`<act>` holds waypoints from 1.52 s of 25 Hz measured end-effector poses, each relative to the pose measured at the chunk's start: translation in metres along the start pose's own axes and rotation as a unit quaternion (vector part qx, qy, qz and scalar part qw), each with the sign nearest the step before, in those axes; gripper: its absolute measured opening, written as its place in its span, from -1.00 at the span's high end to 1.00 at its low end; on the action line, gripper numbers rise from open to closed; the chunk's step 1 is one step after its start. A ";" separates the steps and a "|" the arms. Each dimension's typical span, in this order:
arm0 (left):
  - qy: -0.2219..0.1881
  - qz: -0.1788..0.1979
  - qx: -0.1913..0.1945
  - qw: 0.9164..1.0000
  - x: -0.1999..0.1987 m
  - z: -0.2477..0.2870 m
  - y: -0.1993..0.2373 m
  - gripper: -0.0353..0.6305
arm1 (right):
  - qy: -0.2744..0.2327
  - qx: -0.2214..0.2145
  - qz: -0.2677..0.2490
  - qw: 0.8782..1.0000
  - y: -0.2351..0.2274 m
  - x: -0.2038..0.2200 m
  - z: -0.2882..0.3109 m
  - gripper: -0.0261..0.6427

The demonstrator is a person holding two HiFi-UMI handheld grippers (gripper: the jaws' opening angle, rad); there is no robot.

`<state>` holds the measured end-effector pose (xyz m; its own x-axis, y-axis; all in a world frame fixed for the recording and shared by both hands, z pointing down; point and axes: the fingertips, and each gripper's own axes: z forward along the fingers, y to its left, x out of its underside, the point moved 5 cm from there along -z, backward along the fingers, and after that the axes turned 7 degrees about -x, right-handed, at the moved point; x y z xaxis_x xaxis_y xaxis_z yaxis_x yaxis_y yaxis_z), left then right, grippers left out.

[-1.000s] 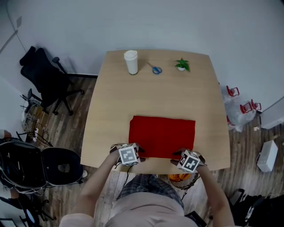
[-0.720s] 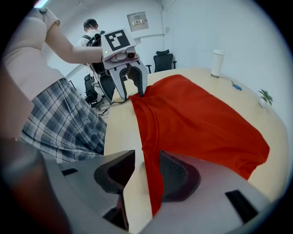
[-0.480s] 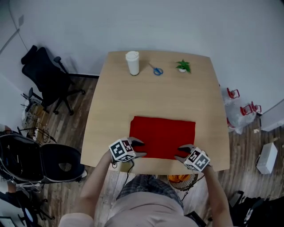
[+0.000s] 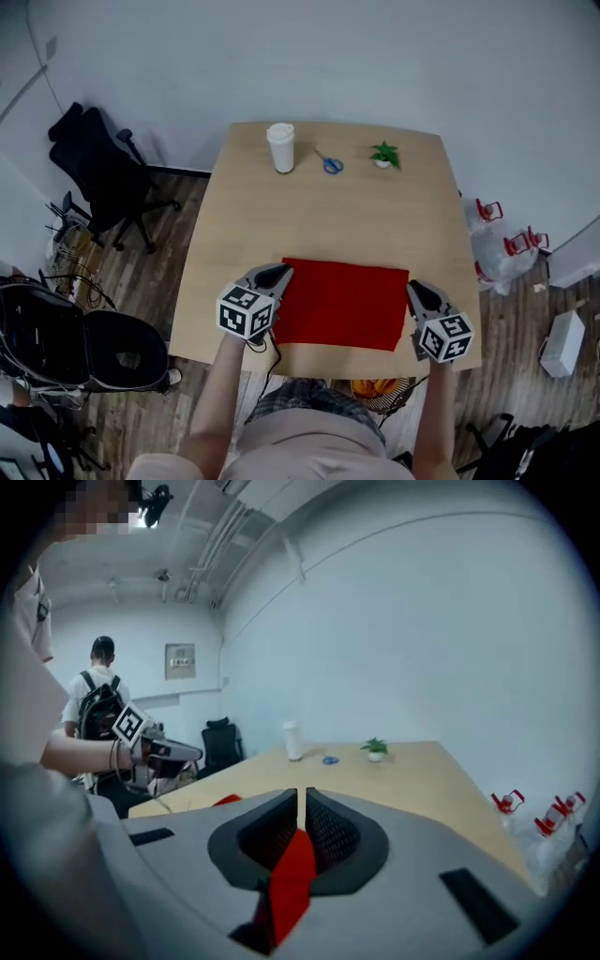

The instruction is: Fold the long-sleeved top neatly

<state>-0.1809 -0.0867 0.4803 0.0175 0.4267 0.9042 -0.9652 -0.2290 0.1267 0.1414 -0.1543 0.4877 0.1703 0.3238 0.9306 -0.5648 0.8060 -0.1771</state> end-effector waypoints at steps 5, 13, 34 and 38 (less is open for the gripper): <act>-0.081 -0.008 -0.082 0.993 -0.041 -0.025 0.016 0.88 | -0.121 0.090 0.024 0.988 -0.020 -0.045 -0.033 0.90; -0.152 0.025 -0.143 0.978 -0.072 -0.053 0.008 0.89 | -0.189 0.171 -0.019 0.967 -0.014 -0.077 -0.076 0.89; -0.159 0.014 -0.142 0.977 -0.074 -0.053 0.013 0.89 | -0.171 0.204 -0.052 0.963 -0.019 -0.077 -0.088 0.90; -0.155 0.014 -0.143 0.978 -0.072 -0.053 0.014 0.89 | -0.168 0.201 -0.051 0.964 -0.020 -0.078 -0.086 0.90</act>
<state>-0.2092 -0.0745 0.3954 0.0255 0.1284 0.9914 -0.9992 0.0352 0.0211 0.2091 -0.1527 0.3910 0.0091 0.0200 0.9998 -0.8377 0.5462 -0.0033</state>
